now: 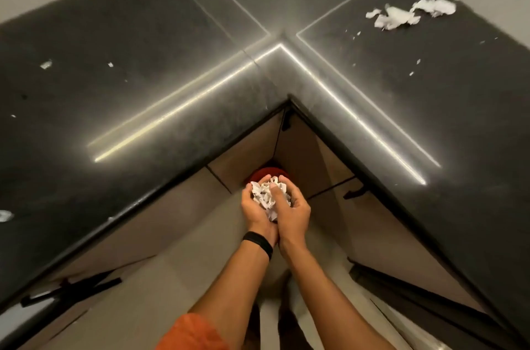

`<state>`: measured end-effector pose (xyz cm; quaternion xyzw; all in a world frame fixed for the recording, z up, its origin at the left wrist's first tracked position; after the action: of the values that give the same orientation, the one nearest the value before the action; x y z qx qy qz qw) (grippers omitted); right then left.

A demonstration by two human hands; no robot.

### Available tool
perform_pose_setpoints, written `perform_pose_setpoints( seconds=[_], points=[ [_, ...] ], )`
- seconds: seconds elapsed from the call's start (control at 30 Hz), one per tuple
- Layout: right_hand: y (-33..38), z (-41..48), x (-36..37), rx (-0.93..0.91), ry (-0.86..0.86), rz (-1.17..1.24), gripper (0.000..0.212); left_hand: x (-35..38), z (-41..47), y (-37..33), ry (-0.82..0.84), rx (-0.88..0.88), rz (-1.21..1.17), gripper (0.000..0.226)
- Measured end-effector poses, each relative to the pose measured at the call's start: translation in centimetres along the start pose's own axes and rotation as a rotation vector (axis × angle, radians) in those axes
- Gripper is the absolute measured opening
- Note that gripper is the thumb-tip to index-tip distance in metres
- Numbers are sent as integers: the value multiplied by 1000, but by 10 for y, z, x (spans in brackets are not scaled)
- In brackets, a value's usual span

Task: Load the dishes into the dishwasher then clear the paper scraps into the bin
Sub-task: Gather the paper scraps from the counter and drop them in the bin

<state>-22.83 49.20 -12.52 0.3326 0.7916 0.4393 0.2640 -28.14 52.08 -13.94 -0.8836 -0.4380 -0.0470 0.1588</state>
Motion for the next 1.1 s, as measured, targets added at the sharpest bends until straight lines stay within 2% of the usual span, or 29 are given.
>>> perform_pose_setpoints(
  seconds=[0.13,0.23,0.37,0.5,0.7,0.8,0.87,1.1],
  points=[
    [-85,55,8,107,-44,-72,14,-17,89,35,-146,-11,13,41],
    [-155,105,18,191,-92,-111,21,-27,166,57,-230,20,30,35],
    [-214,157,35,212,-65,-35,24,-32,246,76,-108,44,23,50],
    [-260,189,44,367,-85,89,33,-31,291,81,-53,113,44,52],
    [-273,200,46,460,-80,134,34,-43,302,84,-75,145,66,48],
    [-272,196,46,491,-80,156,35,-45,295,81,-106,119,51,33],
    [-270,193,46,488,-87,165,34,-44,289,79,-112,99,58,26],
    [-254,176,37,463,-60,120,36,-43,257,72,-118,99,47,24]
  ],
)
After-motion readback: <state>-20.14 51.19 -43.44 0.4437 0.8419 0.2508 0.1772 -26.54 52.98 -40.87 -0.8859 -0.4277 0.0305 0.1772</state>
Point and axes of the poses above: each hand's wrist, its own z-axis towards the middle knuckle, its own x-axis out of the palm, y = z × x, the point moved 2 cm from there along z, towards the middle knuckle, and after that the axes turned 14 degrees about -y, right-handed, at the moved point
